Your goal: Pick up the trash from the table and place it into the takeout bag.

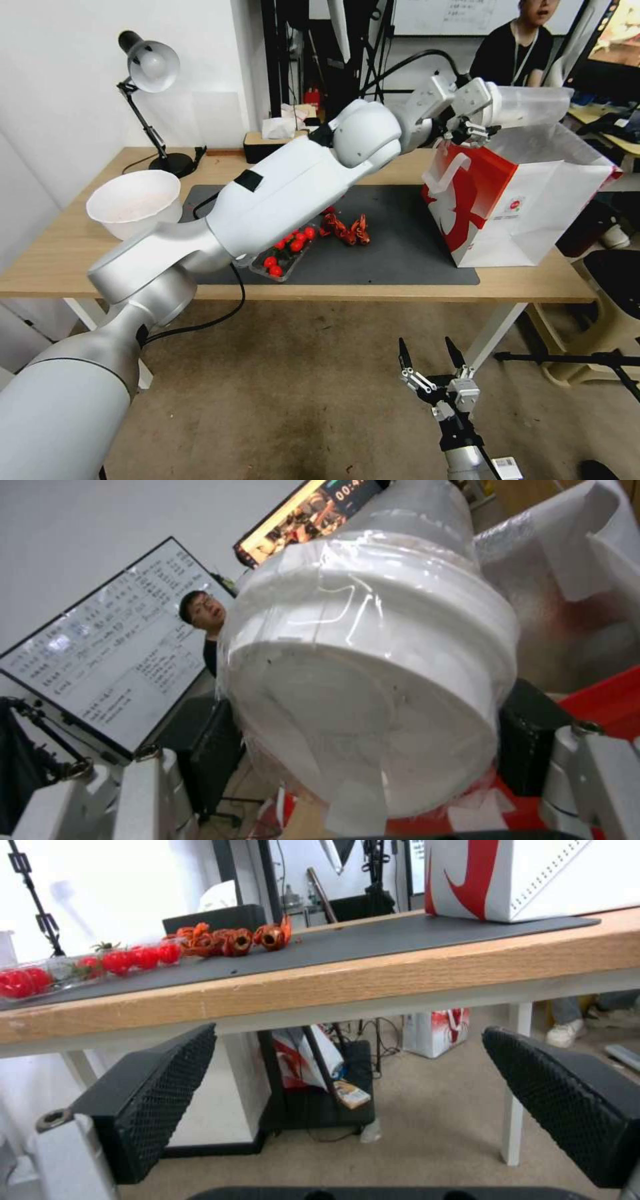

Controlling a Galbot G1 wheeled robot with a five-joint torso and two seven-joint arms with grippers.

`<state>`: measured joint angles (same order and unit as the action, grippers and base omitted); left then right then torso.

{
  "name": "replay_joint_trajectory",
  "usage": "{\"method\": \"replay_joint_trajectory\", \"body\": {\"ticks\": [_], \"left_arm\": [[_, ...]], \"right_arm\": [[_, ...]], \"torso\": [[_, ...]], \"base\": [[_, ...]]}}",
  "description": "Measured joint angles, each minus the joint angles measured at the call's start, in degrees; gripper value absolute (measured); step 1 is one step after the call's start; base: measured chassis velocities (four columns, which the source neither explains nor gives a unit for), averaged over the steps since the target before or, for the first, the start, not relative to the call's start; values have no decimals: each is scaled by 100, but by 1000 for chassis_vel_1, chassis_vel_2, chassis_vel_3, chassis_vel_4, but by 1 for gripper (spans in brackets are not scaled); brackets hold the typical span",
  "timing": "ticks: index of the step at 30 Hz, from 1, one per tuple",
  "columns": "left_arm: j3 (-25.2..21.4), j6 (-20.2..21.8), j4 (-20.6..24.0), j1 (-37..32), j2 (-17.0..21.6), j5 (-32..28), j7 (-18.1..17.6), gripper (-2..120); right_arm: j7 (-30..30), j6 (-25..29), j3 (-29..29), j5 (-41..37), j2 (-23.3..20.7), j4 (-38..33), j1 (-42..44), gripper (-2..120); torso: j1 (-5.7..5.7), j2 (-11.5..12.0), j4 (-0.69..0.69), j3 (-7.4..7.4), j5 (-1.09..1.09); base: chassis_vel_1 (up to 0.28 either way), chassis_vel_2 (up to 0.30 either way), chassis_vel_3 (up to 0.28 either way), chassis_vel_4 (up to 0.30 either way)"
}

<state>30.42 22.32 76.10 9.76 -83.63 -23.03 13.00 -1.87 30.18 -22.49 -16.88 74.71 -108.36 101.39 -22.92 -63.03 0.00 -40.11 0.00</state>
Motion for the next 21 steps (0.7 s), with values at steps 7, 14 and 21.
{"method": "replay_joint_trajectory", "body": {"ticks": [7,14,21], "left_arm": [[2,-41,-21,-107,48,24,-16,95],[-137,-147,0,-128,83,30,-56,100],[-360,-65,229,-323,260,-303,-339,100]], "right_arm": [[-16,-23,-5,38,33,33,-35,100],[-37,-94,43,133,112,70,-99,100],[-43,-105,51,154,144,87,-109,100]], "torso": [[0,0,0,0,0],[0,0,0,0,0],[0,0,-2,0,0]], "base": [[0,0,0,0],[0,0,0,0],[0,0,0,0]]}}
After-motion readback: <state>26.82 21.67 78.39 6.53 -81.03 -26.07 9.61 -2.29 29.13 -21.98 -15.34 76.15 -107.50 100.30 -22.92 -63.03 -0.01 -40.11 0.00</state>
